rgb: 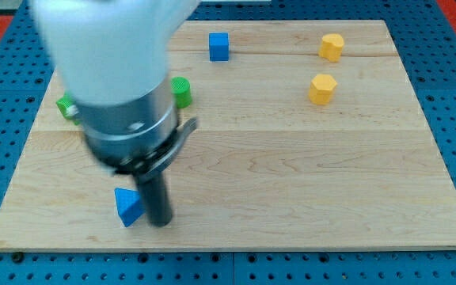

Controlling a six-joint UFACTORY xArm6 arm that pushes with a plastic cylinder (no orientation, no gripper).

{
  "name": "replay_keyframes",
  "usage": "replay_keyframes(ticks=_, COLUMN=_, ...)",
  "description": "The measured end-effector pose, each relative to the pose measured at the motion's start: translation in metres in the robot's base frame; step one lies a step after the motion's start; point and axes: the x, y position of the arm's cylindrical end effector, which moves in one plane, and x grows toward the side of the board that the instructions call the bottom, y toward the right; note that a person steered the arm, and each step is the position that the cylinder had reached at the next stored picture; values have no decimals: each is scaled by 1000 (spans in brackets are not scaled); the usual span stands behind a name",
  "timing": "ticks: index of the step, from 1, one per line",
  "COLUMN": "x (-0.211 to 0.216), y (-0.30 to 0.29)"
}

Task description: Move the blue triangle to the bottom of the green star

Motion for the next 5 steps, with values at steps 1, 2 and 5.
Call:
replay_keyframes(ticks=1, x=-26, y=-43)
replay_keyframes(ticks=2, x=-46, y=-53)
replay_keyframes(ticks=5, x=-76, y=19)
